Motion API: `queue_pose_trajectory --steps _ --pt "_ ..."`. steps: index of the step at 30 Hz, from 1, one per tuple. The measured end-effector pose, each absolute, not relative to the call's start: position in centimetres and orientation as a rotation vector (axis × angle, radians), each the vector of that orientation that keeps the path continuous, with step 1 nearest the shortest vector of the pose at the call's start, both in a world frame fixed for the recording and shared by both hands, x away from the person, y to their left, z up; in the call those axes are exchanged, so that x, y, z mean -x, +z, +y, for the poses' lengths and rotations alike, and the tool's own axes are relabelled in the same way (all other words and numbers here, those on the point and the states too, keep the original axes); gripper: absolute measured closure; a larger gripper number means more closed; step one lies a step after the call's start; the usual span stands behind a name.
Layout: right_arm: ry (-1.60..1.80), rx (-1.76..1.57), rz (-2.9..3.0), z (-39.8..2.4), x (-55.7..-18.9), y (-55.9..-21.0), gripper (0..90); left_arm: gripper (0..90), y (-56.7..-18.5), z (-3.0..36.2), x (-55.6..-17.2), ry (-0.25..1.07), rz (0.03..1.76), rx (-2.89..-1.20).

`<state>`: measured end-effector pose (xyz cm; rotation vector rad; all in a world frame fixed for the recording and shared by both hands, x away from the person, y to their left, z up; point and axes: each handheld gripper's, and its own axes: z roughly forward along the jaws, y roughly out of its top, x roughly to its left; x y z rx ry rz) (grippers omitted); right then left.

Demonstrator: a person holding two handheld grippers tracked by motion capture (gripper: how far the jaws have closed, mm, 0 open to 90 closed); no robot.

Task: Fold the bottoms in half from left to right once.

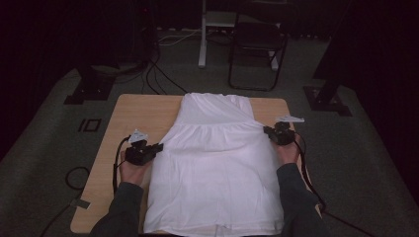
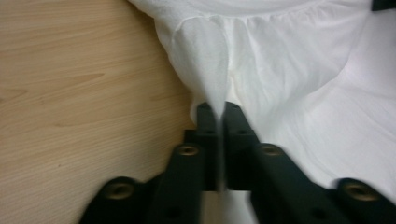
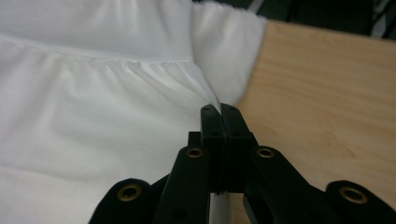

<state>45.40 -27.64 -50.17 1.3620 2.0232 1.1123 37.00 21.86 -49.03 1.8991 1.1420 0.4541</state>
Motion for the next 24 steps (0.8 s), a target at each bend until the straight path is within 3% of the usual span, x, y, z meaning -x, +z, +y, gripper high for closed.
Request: queue_pose_trajectory --steps 2,5,10,12,14,15,16,19,24 --pt "1.046 -1.381 2.049 -27.7 -45.7 -51.3 89.2 58.1 -49.6 21.6 -37.7 0.466 1.188 -1.906" --pt "1.038 -1.43 2.092 -27.6 -46.1 -53.5 88.9 44.7 -50.9 21.4 -39.3 0.42 1.251 -1.897" --pt "1.027 -1.463 2.133 -27.1 -46.6 -55.3 86.7 38.6 -53.1 19.7 -41.8 0.462 1.31 -1.992" --pt "1.027 -1.478 2.141 -27.1 -46.6 -55.6 85.3 50.5 -54.0 19.2 -42.4 0.462 1.336 -2.028" --pt "1.028 -1.467 2.141 -27.0 -46.4 -55.9 85.2 76.8 -54.7 19.1 -42.4 0.472 1.315 -2.067" --pt "1.032 -1.471 2.139 -27.0 -46.3 -55.9 85.7 76.8 -54.8 19.2 -42.1 0.465 1.285 -2.066" --pt "1.039 -1.492 2.131 -27.0 -45.9 -55.9 87.6 87.2 -54.8 19.2 -41.9 0.476 1.287 -2.064" --pt "1.05 -1.502 2.122 -27.0 -45.3 -56.0 88.3 87.7 -55.0 19.7 -40.4 0.501 1.26 -2.07" --pt "1.019 -1.436 2.165 -26.4 -41.3 -56.1 88.8 87.4 -55.6 22.2 -35.8 0.468 1.207 -2.038"
